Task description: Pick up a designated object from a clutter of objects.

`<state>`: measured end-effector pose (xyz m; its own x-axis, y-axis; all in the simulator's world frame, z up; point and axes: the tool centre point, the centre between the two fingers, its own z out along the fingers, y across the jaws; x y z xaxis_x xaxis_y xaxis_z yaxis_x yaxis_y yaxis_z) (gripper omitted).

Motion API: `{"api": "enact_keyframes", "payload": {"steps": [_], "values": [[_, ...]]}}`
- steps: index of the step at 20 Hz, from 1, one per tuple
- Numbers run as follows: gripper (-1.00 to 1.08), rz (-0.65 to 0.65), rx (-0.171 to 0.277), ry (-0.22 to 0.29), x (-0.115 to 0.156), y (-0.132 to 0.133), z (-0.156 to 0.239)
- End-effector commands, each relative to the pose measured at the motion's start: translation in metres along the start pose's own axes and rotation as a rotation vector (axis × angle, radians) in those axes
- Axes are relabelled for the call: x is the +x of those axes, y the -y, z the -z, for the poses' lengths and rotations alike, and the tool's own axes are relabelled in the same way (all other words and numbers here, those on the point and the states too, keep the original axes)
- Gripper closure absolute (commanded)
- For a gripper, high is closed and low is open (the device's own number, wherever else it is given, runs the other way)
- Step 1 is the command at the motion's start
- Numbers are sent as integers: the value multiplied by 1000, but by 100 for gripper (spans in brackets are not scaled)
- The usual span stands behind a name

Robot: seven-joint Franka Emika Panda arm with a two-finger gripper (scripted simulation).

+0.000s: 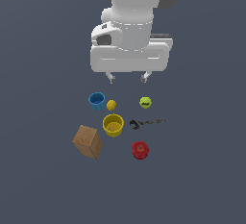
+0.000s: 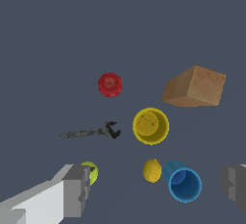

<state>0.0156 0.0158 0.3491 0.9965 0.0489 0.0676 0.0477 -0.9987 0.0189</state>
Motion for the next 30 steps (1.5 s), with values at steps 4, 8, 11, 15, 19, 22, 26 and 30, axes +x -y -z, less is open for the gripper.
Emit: {"api": "enact_keyframes", "payload": {"steps": [4, 8, 11, 15, 19, 22, 26, 30], "values": [[-20, 4, 2, 5, 0, 0, -1], [-20, 13, 5, 16, -1, 0, -3], [-20, 12, 5, 16, -1, 0, -3], [-20, 23, 8, 16, 0, -2, -8], [-20, 46, 16, 16, 2, -5, -19], [-20, 70, 24, 15, 5, -9, -31], [-20, 112, 42, 13, 8, -16, -53], [-20, 165, 67, 7, 11, -26, -80]]}}
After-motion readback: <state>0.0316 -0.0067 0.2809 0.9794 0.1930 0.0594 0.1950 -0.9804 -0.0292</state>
